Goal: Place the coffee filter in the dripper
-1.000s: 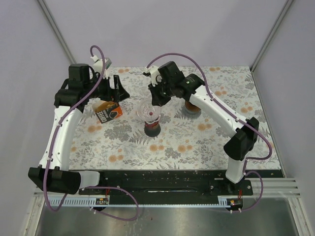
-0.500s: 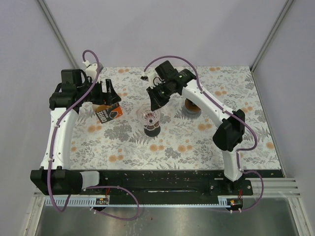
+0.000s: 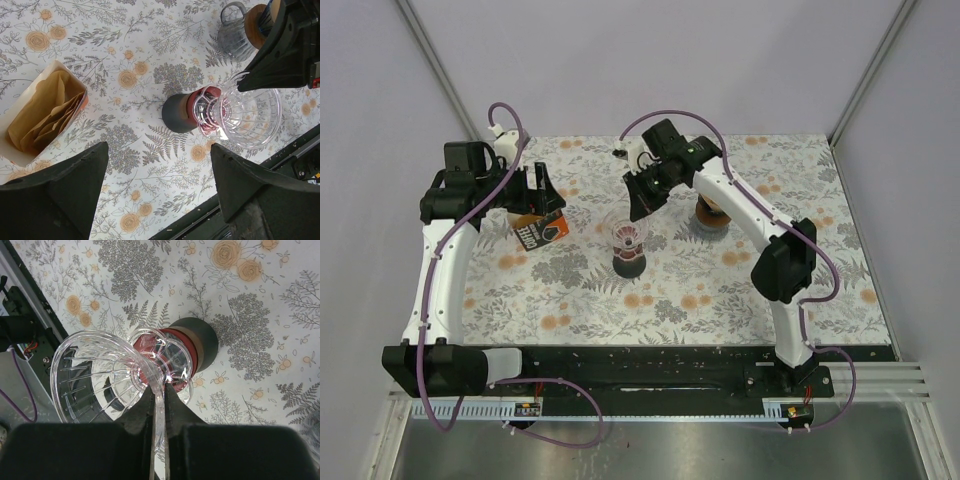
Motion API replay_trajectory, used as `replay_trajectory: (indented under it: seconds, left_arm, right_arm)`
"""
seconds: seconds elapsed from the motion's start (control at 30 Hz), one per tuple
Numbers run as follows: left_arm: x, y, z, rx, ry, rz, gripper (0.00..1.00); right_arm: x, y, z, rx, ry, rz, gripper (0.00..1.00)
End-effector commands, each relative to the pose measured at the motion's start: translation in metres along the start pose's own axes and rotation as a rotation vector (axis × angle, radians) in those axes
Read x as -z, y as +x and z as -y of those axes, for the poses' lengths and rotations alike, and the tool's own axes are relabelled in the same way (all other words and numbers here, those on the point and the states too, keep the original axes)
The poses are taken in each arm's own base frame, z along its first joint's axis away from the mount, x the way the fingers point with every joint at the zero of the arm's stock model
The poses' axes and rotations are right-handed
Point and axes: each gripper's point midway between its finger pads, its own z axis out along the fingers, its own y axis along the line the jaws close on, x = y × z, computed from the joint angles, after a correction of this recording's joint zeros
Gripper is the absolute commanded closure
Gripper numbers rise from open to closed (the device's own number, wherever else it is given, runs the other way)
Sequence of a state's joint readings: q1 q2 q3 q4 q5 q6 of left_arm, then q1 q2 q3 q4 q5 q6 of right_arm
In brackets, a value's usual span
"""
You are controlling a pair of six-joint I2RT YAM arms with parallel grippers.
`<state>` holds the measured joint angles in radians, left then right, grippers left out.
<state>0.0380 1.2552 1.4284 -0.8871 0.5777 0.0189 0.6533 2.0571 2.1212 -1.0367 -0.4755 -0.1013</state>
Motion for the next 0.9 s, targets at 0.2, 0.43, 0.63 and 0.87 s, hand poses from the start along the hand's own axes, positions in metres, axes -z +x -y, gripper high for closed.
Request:
replay_trajectory:
  seconds: [0.2, 0.43, 0.63, 0.87]
  left_arm:
    - [0.005, -0.006, 0.003, -0.038, 0.023, 0.043, 0.13]
    - [0.003, -0.007, 0.003, -0.031, 0.028, 0.044, 0.13]
    - [0.002, -0.006, 0.002, -0.030, 0.026, 0.042, 0.13]
    - [0.002, -0.006, 0.002, -0.026, 0.027, 0.041, 0.13]
  right_arm:
    - [0.000, -0.022, 0.014, 0.011, -0.016, 0.075, 1.00]
    - [0.003, -0.034, 0.018, -0.015, -0.037, 0.110, 1.00]
    - [-0.004, -0.032, 0.025, -0.030, -0.031, 0.083, 1.00]
    - [0.005, -0.047, 0.014, -0.026, -0.063, 0.115, 1.00]
